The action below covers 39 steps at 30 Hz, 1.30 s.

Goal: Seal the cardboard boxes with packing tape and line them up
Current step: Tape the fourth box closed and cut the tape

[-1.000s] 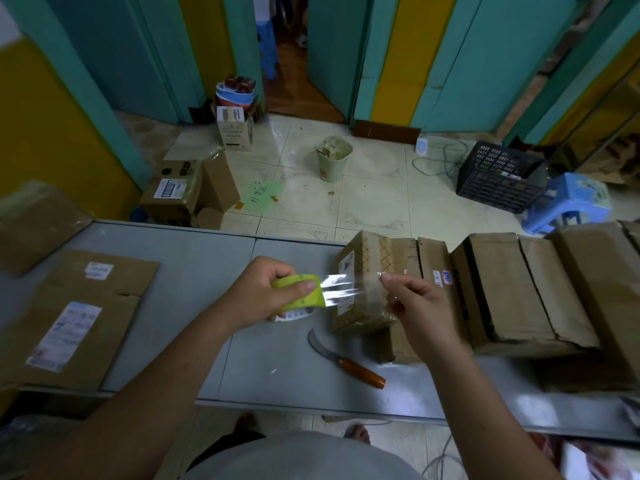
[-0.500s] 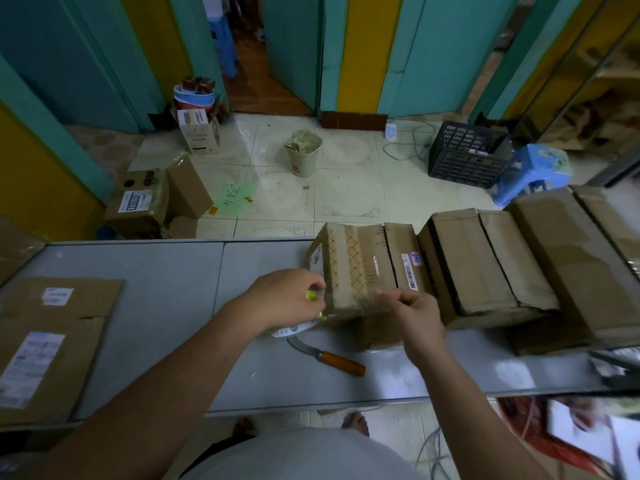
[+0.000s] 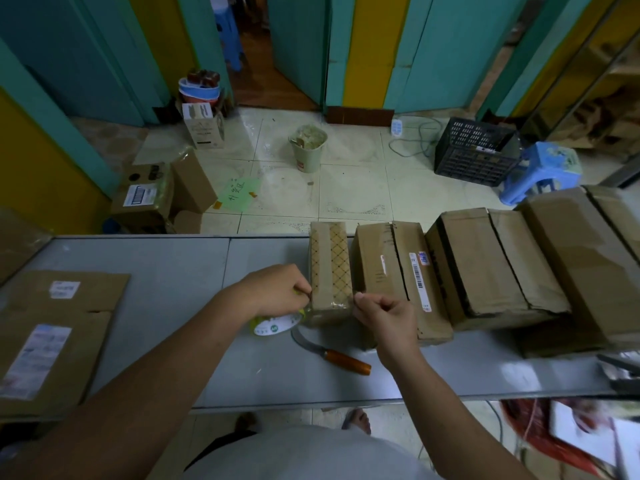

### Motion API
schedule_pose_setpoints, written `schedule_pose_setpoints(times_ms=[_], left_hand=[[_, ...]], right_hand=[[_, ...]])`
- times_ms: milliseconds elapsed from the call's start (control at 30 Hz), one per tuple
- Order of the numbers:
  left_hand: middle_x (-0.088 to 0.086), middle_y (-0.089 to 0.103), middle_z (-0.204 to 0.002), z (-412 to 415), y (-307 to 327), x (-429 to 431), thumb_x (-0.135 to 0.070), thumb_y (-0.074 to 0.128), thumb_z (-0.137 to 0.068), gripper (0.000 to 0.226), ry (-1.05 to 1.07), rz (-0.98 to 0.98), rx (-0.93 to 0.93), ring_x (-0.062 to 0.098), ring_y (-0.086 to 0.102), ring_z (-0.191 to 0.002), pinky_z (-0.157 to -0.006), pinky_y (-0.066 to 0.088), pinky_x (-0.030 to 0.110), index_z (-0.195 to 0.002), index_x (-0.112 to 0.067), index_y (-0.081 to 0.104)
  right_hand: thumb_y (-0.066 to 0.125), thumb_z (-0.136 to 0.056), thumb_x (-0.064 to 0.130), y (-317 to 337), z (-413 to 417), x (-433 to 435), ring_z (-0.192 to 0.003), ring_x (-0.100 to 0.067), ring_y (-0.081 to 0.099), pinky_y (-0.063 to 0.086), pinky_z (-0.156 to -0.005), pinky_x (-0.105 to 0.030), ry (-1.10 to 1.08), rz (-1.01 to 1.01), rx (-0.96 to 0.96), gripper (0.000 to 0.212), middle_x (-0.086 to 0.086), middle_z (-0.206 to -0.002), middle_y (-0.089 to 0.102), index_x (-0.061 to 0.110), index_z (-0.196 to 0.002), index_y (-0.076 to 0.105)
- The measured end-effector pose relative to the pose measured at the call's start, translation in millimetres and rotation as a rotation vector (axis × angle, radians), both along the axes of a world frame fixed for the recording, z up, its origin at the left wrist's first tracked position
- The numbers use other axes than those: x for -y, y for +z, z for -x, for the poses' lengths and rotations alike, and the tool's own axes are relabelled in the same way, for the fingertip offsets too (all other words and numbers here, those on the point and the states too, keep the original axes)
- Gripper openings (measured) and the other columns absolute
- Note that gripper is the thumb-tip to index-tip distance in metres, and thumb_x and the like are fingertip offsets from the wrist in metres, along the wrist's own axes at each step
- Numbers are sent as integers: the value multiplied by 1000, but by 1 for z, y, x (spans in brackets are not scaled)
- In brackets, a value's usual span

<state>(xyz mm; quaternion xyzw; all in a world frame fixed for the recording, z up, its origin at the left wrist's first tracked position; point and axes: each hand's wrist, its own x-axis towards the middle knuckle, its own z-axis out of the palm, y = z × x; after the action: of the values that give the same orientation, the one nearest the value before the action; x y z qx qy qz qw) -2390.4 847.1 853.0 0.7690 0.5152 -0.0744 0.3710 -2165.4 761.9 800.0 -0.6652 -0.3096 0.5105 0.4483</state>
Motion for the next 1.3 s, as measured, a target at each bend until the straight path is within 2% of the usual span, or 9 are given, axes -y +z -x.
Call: schedule_pose_setpoints(times_ms=[100, 233, 400, 500, 600, 700, 900, 1133, 1300], left_hand=[[-17, 72, -71, 0, -2, 2, -29, 60, -97, 26, 45, 13, 41, 2, 60, -57, -64, 51, 31, -94, -41, 83], [-14, 73, -76, 2, 0, 5, -28, 58, -96, 28, 46, 16, 21, 12, 69, -74, -69, 55, 34, -100, -42, 82], [-4, 73, -86, 8, 1, 5, -18, 48, -86, 24, 4, 11, -24, 25, 69, -91, -70, 49, 36, -80, -29, 69], [-6, 74, -88, 8, 3, 4, -20, 48, -89, 30, 7, 5, -35, 23, 70, -91, -78, 58, 44, -91, -32, 76], [-10, 74, -86, 8, 4, 4, -24, 50, -92, 38, 21, -18, -50, 20, 70, -89, -80, 59, 44, -107, -43, 79], [-19, 74, -84, 6, 5, 1, -24, 58, -94, 33, 31, -9, -52, 14, 69, -86, -84, 62, 44, -109, -44, 80], [-22, 76, -100, 6, 7, -7, -26, 67, -95, 30, 8, 27, -79, 8, 70, -93, -92, 60, 45, -117, -41, 81], [-13, 76, -94, 5, -8, -6, -21, 62, -90, 34, 38, 56, -73, 14, 70, -89, -88, 62, 45, -109, -41, 82], [-11, 73, -95, 14, -22, -9, -25, 61, -93, 19, 24, 60, -84, 15, 70, -90, -88, 60, 46, -98, -38, 74]], right_hand=[[81, -89, 17, -7, 0, 0, -99, -22, 75, 59, -98, -49, -19, 23, -34, 9, -8, -89, 79, 10, -84, 82], [78, -91, 14, -10, -1, 0, -101, -25, 76, 61, -95, -45, -43, 24, -99, 9, -11, -92, 79, 6, -86, 81], [73, -95, 10, -9, -7, -2, -101, -28, 77, 61, -90, -42, -54, -8, -214, 13, -17, -97, 79, -2, -91, 76], [72, -95, 9, -11, -7, -2, -103, -29, 77, 61, -91, -42, -66, 0, -265, 13, -18, -101, 78, -4, -95, 76], [72, -94, 8, -13, -5, -1, -104, -31, 76, 63, -90, -40, -79, 1, -314, 14, -20, -102, 77, -6, -97, 75], [72, -94, 7, -16, -3, 3, -106, -31, 76, 62, -92, -40, -82, 2, -339, 17, -21, -104, 77, -9, -99, 74], [70, -95, 3, -14, 2, 5, -107, -28, 75, 61, -95, -39, -116, -3, -386, 18, -21, -108, 76, -12, -105, 71], [76, -92, 11, -20, 5, 5, -92, -21, 78, 63, -82, -34, -109, 68, -151, 8, -7, -90, 80, 3, -91, 79], [74, -95, 36, -20, -4, -7, -70, -10, 75, 63, -71, -36, 216, 90, 254, 25, 4, -74, 77, 21, -76, 79]])
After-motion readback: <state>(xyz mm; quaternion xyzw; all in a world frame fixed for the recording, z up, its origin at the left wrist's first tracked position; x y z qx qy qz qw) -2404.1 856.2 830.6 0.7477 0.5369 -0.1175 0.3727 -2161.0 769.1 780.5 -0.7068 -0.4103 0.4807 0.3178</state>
